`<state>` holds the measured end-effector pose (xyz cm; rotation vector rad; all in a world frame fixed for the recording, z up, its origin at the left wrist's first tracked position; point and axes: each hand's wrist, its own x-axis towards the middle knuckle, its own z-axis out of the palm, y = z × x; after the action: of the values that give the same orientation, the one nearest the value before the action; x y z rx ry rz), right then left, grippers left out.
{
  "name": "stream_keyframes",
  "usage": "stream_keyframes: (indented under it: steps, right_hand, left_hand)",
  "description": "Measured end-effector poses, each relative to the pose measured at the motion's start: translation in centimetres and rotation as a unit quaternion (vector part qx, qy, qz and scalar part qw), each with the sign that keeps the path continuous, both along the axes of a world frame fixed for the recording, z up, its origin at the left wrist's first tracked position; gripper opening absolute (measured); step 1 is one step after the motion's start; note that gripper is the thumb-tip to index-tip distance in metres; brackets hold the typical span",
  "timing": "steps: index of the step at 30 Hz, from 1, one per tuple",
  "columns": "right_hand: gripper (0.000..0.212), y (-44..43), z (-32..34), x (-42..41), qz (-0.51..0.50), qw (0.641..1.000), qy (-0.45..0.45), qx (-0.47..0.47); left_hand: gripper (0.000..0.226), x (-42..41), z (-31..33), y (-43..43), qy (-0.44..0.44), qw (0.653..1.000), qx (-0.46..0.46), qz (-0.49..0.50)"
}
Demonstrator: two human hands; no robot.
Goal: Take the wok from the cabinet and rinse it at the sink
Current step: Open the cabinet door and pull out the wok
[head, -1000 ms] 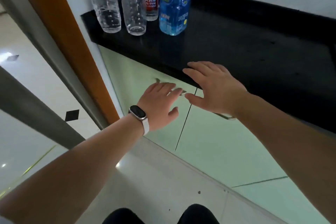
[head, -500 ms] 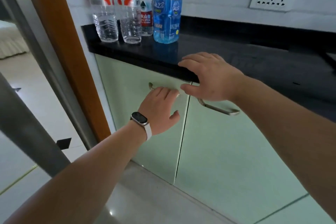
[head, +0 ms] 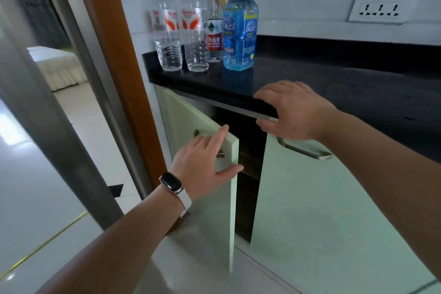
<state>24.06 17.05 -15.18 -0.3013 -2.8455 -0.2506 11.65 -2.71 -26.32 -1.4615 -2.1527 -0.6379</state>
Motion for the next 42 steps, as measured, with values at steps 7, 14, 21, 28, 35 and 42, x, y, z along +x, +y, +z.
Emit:
stream_keyframes:
  steps: [7,14,21,28,35,42]
  right_hand:
    - [0.064,0.2,-0.1,0.0,0.002,1.000,0.004,0.013]
    - [0.062,0.0,0.2,0.2,-0.001,1.000,-0.003,0.005]
    - [0.061,-0.3,0.2,0.1,-0.010,1.000,-0.001,0.004]
    - [0.064,-0.5,0.1,-0.1,-0.011,1.000,-0.012,0.018]
    - [0.065,-1.0,0.3,0.0,-0.018,0.999,-0.017,0.020]
    - [0.065,-1.1,0.5,0.1,-0.017,0.999,-0.023,0.019]
  left_hand:
    - [0.070,0.8,0.2,-1.2,0.032,0.994,0.036,0.095]
    - [0.063,-0.4,0.0,-6.4,0.080,0.990,0.069,0.091]
    - [0.053,-3.7,0.8,-14.5,0.120,0.992,0.018,0.043]
    - [0.035,-5.9,2.6,-20.0,0.187,0.974,-0.066,0.106]
    - [0.028,-9.3,2.1,-23.0,0.153,0.961,-0.113,0.200]
    - [0.059,-11.0,2.6,-23.7,0.156,0.925,-0.190,0.288]
